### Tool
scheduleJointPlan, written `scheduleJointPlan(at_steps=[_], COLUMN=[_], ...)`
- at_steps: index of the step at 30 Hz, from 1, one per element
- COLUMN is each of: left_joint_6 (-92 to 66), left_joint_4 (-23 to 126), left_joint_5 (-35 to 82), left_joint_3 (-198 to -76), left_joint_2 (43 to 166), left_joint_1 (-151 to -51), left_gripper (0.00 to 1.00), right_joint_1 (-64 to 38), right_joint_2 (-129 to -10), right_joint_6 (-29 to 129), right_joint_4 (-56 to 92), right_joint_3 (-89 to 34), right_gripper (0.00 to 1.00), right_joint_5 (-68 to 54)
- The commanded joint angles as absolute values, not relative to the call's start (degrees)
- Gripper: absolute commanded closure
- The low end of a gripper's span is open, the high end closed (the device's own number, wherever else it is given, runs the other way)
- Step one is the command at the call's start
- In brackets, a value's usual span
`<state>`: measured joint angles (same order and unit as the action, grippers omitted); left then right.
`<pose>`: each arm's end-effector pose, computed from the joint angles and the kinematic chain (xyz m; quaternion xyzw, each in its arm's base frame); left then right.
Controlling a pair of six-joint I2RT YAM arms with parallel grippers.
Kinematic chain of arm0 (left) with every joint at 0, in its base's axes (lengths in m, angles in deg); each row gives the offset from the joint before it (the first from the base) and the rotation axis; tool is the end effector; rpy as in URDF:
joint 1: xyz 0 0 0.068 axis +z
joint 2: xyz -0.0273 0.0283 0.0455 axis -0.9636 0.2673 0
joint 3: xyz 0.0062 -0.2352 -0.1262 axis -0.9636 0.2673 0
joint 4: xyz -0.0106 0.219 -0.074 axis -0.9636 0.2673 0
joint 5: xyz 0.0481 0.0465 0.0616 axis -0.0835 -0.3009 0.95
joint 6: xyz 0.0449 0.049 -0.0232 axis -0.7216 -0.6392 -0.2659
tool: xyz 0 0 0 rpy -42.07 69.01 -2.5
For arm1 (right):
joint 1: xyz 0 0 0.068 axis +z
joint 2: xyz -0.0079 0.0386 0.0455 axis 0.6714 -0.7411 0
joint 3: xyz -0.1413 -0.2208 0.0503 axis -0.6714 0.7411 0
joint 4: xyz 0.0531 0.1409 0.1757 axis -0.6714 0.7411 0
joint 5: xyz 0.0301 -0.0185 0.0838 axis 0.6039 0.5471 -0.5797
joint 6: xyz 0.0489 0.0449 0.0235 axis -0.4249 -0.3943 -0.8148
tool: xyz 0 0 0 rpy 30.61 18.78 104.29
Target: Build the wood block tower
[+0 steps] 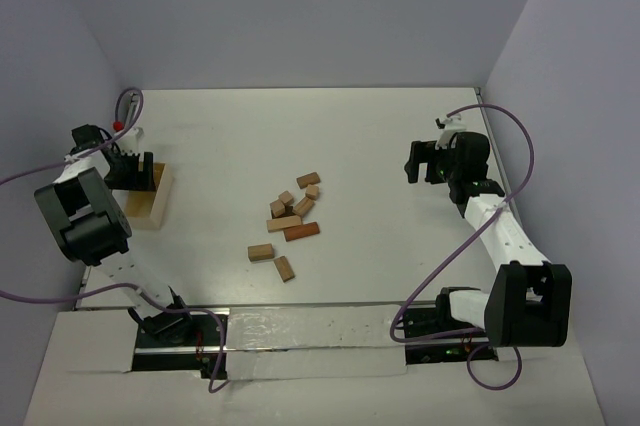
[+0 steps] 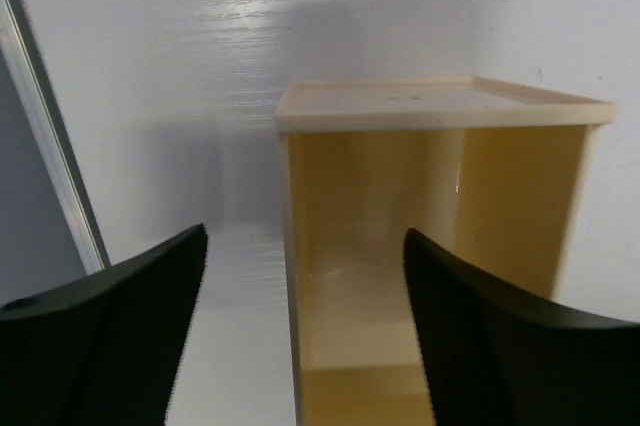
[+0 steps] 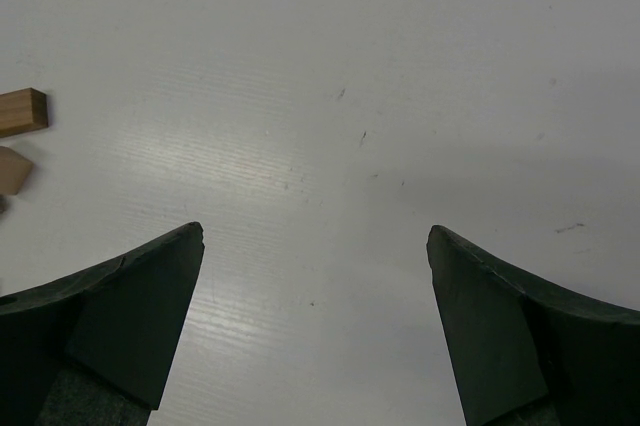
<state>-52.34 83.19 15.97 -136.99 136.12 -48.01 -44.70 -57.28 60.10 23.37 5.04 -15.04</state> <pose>0.3296 0.1467 0.1731 0.0444 0.9650 -0.0162 0.2580 0.2548 0.0042 0.2496 -0.0718 0.8625 0.0921 0.4925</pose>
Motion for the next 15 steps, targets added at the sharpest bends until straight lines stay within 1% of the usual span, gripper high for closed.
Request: scheduleJointPlan(at_steps=[1, 4, 10, 14, 15], left_joint_6=[-53.2, -52.8, -50.8, -50.3, -50.4], left_joint_4=[86.9, 88.8, 92.8, 94.6, 94.6], left_joint_5=[11.2, 9.9, 2.8, 0.2, 0.7], left_joint_3=[-141.0, -142.9, -148.9, -149.4, -149.3], left_joint_2=[135.5, 134.5, 129.1, 122.0, 122.0], left_joint_1=[-47.7, -47.7, -48.3, -53.1, -55.0], left_gripper=[0.09, 0.07, 0.06, 0.06, 0.06], right_joint_1=[-45.0, -45.0, -44.9, -44.9, -44.9], right_joint_2=[-57.3, -56.8, -56.0, -55.8, -55.7], right_joint_6=[60.3, 60.2, 60.2, 60.1, 60.1], right_joint_4=[22.9, 22.7, 22.5, 22.5, 22.5], right_joint_3=[2.6, 2.7, 2.9, 3.1, 3.1], right_gripper=[0.00, 0.00, 0.00, 0.00, 0.00], right_joint_5=[-17.0, -17.6, -18.8, -19.0, -19.0])
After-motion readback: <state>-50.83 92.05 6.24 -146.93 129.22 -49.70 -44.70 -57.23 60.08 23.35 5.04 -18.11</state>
